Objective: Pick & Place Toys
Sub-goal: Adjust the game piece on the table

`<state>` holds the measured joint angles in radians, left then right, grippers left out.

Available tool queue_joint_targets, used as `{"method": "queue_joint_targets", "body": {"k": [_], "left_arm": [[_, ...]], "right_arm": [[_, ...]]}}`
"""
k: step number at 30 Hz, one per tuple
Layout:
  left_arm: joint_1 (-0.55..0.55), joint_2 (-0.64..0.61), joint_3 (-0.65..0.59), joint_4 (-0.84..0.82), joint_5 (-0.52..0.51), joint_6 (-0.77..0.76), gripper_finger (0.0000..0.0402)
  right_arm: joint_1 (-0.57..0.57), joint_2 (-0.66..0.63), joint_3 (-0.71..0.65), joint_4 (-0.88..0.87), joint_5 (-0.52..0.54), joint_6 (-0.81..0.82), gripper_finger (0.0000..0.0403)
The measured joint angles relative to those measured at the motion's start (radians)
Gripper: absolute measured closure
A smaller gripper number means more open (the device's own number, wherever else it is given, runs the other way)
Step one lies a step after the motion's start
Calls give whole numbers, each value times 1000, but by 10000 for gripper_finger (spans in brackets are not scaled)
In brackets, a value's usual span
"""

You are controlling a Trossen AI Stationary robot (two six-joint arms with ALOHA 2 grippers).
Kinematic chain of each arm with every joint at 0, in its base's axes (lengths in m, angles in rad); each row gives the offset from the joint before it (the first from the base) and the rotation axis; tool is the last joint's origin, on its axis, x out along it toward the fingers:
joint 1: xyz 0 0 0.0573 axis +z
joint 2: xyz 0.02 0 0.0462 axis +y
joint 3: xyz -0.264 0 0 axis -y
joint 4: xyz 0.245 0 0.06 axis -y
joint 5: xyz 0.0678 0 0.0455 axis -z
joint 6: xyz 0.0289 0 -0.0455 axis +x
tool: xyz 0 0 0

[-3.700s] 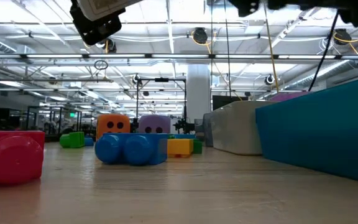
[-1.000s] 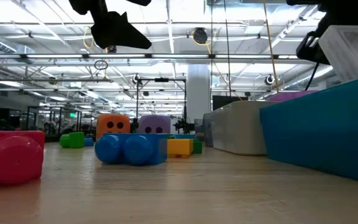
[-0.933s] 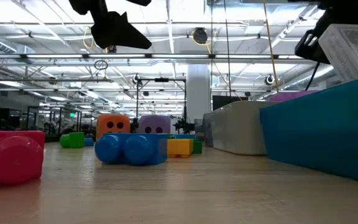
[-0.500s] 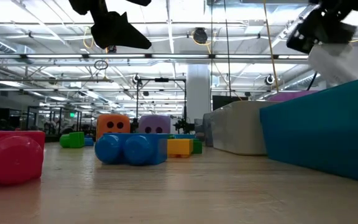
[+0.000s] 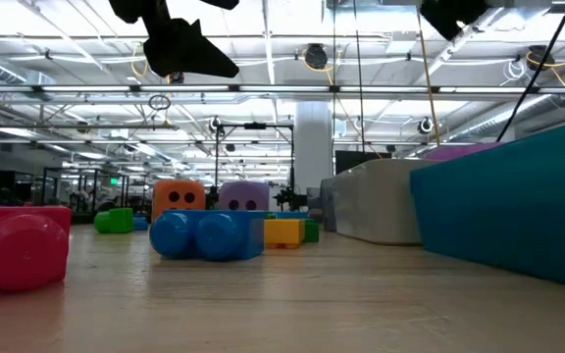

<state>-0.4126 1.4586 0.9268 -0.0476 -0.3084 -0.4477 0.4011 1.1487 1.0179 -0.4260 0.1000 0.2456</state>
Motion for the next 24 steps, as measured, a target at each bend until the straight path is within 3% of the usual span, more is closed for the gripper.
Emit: {"method": "queue_joint_targets", "body": {"k": [4, 8, 13, 17, 24], "left_arm": [[0, 0, 0, 16, 0, 0, 11], [0, 0, 0, 65, -6, -2, 11], [0, 0, 0, 112, -9, 3, 11], [0, 0, 0, 147, -11, 39, 11], [0, 0, 0, 199, -13, 23, 11]], "right_arm": [[14, -20, -95, 339, 157, -102, 237], [14, -25, -220, 657, 162, -155, 238], [15, -26, -378, 928, 162, -197, 237], [20, -54, -435, 988, 163, -257, 241], [72, -147, -438, 893, 192, -255, 251]]}}
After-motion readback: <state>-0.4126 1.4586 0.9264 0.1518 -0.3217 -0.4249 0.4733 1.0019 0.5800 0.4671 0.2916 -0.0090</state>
